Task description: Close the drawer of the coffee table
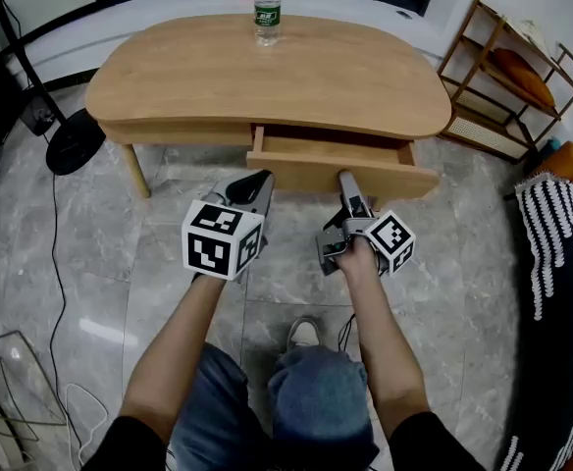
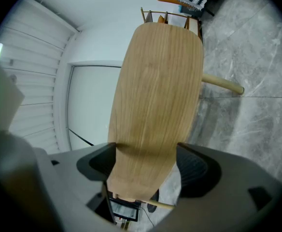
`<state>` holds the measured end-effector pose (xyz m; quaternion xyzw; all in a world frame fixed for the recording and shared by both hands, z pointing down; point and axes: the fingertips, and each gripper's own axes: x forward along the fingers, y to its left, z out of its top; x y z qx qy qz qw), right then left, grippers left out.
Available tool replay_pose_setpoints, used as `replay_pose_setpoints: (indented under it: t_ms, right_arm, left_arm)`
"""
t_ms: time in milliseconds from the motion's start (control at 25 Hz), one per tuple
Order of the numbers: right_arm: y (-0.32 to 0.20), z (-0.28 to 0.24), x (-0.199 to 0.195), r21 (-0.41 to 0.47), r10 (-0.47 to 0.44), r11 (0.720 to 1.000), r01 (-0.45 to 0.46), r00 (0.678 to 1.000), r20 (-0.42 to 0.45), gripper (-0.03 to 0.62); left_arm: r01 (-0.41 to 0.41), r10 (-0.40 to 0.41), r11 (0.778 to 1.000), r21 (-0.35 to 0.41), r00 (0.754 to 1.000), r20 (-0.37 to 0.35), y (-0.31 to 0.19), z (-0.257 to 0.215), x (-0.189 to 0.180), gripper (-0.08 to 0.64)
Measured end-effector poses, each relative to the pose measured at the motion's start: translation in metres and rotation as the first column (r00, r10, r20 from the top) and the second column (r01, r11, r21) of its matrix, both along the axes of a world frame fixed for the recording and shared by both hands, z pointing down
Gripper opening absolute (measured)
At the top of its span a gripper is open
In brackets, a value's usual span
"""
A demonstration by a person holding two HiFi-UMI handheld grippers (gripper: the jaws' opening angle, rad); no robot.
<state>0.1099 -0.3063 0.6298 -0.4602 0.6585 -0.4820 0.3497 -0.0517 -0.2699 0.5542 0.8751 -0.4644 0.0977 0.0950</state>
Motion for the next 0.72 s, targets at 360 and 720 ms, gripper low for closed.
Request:
replay_pose_setpoints:
  t_ms: [360, 720]
  right_arm:
    - [-0.022, 0.003, -0.003, 0.005, -0.007, 1.0, 0.007, 1.0, 0.012, 0.381]
    - [-0.047, 0.005, -0.001, 0.015, -0.01, 1.0, 0.009, 1.0, 0.026, 0.38]
  left_arm:
    - [0.022, -0.022, 1.0, -0.005, 1.0, 0.003, -0.011, 0.006, -0.01, 0.011]
    - [0.029, -0.029, 1.0, -0.009, 1.0, 0.01, -0.024, 0.012, -0.008, 0.011]
